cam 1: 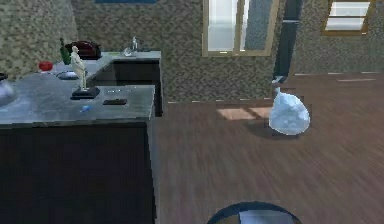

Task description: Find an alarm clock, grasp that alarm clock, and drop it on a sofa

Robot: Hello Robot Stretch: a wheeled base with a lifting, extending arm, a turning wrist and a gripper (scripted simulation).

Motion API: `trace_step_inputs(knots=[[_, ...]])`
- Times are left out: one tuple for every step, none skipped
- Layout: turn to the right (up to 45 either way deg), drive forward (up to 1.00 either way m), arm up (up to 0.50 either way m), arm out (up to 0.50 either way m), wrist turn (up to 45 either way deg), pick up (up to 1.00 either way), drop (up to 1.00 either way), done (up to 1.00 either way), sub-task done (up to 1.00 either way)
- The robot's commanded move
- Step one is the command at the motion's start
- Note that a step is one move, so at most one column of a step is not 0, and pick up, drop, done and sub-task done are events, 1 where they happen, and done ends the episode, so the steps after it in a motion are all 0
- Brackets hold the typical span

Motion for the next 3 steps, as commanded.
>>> trace_step_inputs(knots=[[0.0, 0.55, 0.0, 0.0, 0.0, 0.0, 0.0, 0.0, 0.0], [39.0, 0.0, 0.0, 0.0, 0.0, 0.0, 0.0, 0.0, 0.0], [0.0, 0.4, 0.0, 0.0, 0.0, 0.0, 0.0, 0.0, 0.0]])
